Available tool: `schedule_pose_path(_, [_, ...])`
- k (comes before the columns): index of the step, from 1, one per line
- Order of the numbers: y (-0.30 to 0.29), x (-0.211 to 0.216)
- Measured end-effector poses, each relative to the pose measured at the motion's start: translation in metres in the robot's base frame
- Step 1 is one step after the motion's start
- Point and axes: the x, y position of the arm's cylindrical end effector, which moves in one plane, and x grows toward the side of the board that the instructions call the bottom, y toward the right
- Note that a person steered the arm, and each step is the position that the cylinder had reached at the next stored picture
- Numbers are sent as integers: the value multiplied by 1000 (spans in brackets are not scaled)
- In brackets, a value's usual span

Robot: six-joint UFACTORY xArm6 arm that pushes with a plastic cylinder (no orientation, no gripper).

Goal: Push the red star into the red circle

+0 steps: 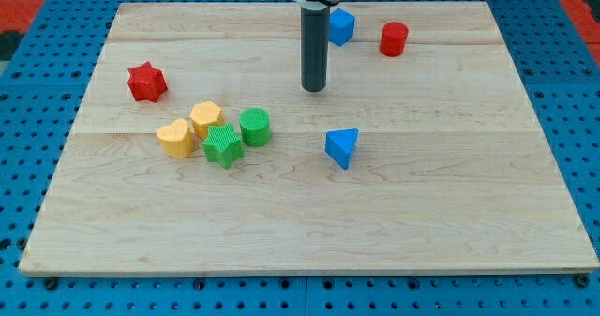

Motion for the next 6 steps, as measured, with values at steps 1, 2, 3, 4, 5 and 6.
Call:
schedule_pose_path(1, [0,0])
schedule_pose_path(2, [0,-9])
schedule_pose_path(3, [0,-16])
schedule_pose_path(4, [5,-33])
schedule_pose_path(5, [61,-37])
schedule_pose_path(6, [134,-31])
